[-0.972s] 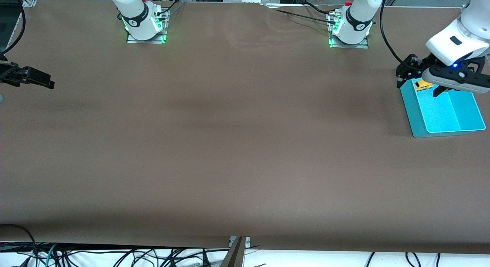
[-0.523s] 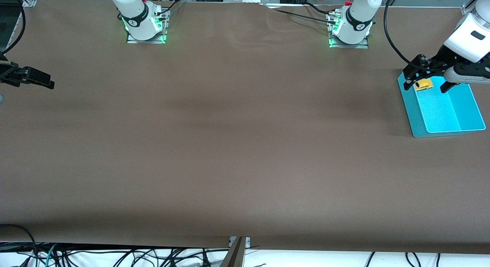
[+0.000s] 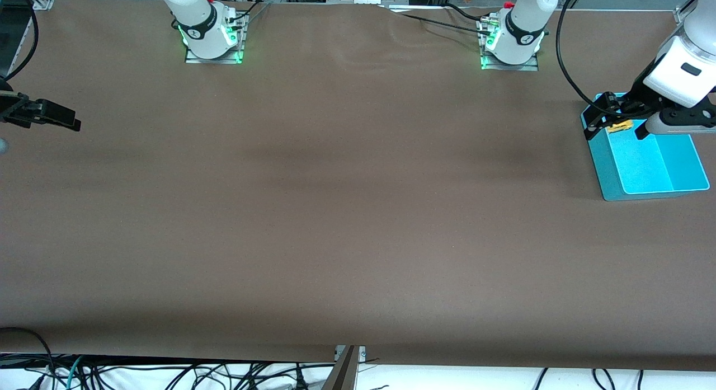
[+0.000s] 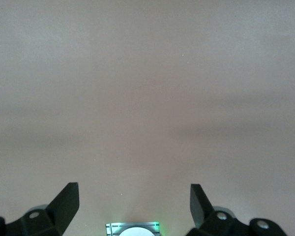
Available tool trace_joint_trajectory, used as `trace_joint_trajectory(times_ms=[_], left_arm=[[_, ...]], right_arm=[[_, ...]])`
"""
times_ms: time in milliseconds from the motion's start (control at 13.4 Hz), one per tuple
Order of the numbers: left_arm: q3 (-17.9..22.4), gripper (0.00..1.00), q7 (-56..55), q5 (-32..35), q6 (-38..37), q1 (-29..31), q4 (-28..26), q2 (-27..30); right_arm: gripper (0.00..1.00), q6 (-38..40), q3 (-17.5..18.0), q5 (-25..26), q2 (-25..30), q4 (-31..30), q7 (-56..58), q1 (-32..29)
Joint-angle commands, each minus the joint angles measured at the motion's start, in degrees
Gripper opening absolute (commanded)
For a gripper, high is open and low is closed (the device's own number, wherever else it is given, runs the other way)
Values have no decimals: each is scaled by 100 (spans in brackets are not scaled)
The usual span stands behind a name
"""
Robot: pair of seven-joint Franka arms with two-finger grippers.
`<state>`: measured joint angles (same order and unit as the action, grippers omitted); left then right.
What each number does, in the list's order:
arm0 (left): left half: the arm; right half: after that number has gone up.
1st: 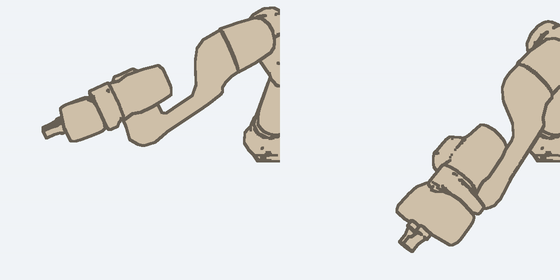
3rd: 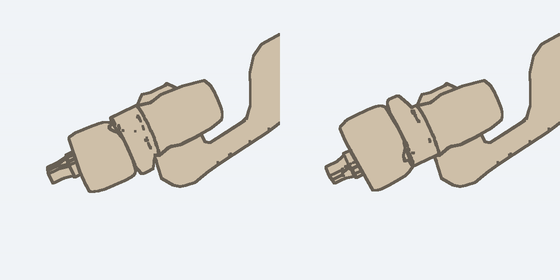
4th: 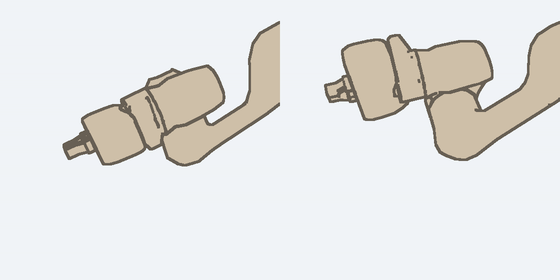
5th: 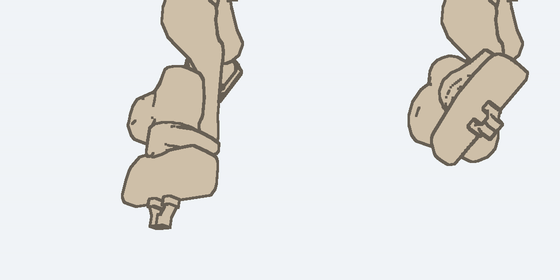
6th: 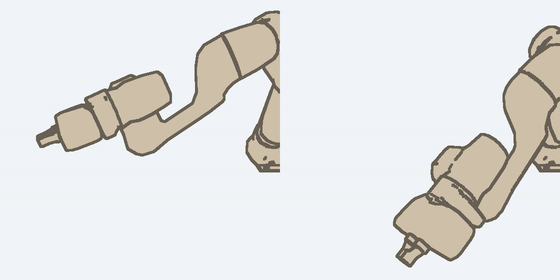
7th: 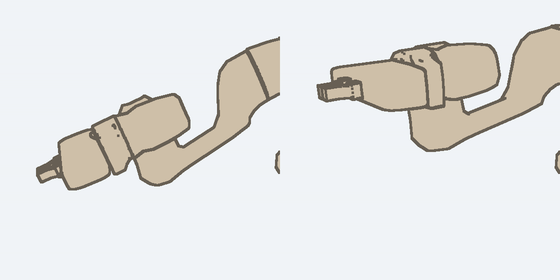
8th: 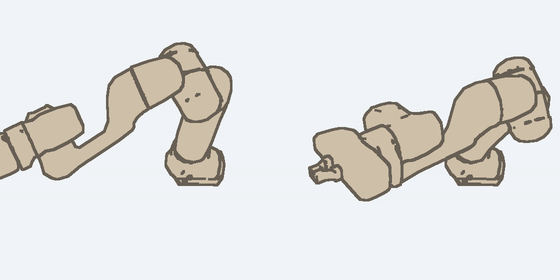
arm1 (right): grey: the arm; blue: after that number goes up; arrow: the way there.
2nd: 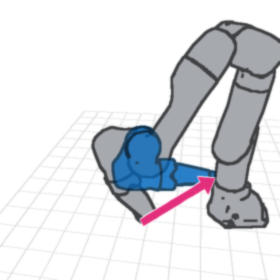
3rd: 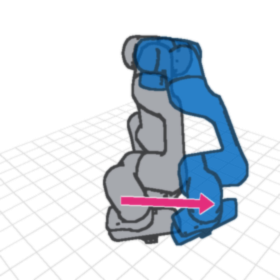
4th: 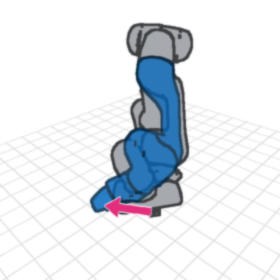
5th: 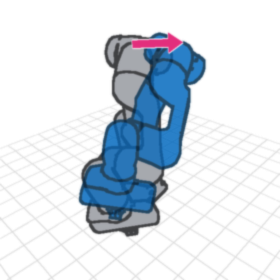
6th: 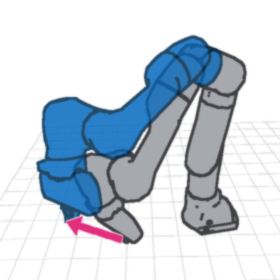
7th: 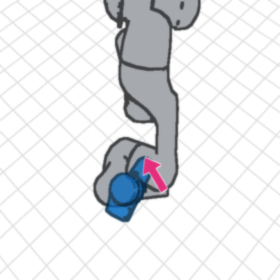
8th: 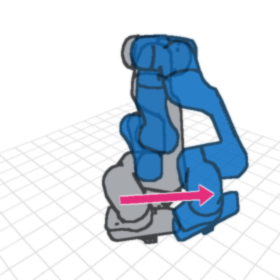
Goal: Wind and store yellow beetle car
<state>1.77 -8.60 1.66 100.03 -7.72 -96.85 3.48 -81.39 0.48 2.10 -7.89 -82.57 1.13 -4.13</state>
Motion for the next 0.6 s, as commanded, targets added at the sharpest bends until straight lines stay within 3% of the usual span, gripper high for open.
trace_joint_trajectory(times_ms=[0, 523], left_arm=[[43, 100, -45, -96, -177, 24, 254, -75], [42, 100, -28, -157, -168, 121, 245, -93]], right_arm=[[100, -9, -4, 36, 42, -31, 46, -8], [100, -9, -4, 27, 42, -31, 46, -8]])
